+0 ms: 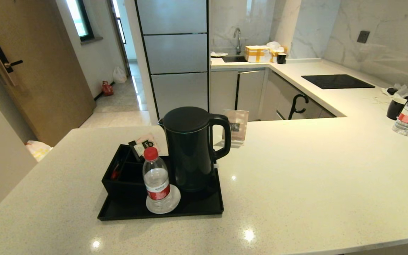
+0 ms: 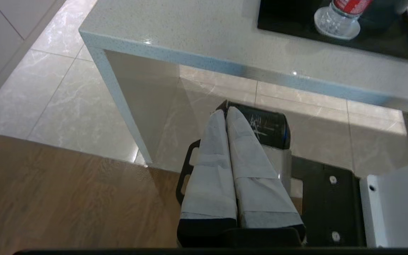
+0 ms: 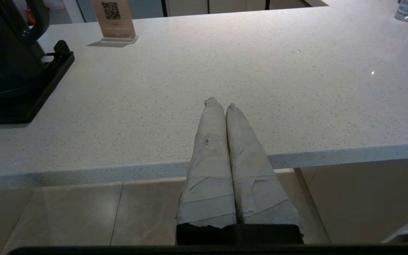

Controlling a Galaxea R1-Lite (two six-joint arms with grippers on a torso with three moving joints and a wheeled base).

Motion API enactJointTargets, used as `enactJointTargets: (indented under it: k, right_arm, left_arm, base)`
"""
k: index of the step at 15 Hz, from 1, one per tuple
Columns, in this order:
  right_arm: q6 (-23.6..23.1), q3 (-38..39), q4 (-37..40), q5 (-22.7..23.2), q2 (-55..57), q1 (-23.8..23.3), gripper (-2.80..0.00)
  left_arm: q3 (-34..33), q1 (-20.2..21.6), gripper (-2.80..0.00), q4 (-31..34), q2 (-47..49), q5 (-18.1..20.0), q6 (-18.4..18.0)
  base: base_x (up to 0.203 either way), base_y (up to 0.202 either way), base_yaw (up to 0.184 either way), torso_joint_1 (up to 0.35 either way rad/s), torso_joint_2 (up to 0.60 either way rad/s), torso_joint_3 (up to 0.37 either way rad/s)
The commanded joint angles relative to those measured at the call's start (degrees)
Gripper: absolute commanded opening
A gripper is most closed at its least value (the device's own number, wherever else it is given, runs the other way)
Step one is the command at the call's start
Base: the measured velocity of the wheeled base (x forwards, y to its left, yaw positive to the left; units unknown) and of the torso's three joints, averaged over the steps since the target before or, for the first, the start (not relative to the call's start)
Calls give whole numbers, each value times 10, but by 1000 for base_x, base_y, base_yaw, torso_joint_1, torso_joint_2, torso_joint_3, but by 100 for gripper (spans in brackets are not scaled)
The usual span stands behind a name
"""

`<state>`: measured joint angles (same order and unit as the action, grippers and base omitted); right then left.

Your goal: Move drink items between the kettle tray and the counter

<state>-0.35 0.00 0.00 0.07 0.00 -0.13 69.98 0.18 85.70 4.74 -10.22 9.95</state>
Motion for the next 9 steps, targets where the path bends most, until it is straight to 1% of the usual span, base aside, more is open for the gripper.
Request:
enactJointTargets:
  k: [1,2,3,4,6,7,8,9]
  right_arm:
    - [0,1,0,0,0,0,-280]
    - [0,1,-1,0,0,0,-280]
    - [0,1,-1,0,0,0,-280]
    - [0,1,-1,0,0,0,-280]
    - [0,1,-1,0,0,0,-280]
    - [0,1,0,0,0,0,-280]
    - [0,1,0,0,0,0,-280]
    - [0,1,0,0,0,0,-280]
  left_arm:
    - [-72,-1,-280,-61,-47,0,10]
    - [-131,-1,-280,-140,-47,-1,15]
    - [-169,-2,-280,-212,-47,-2,20]
    - [-184,-2,-280,-241,-47,-3,24]
    - [-184,-2,-280,-242,-47,-3,24]
    - [-192,-2,-280,-258,-47,-4,21]
    - [-225,-2,-280,-323,-47,-4,13]
    - [-283,-2,-280,-430,-47,-3,3]
  base:
    - [0,0,0,0,0,0]
    - [0,0,0,0,0,0]
    - [0,0,0,0,0,0]
    - [0,0,0,0,0,0]
    - [0,0,0,0,0,0]
    - [0,0,0,0,0,0]
    - [0,0,0,0,0,0]
    - [0,0,0,0,0,0]
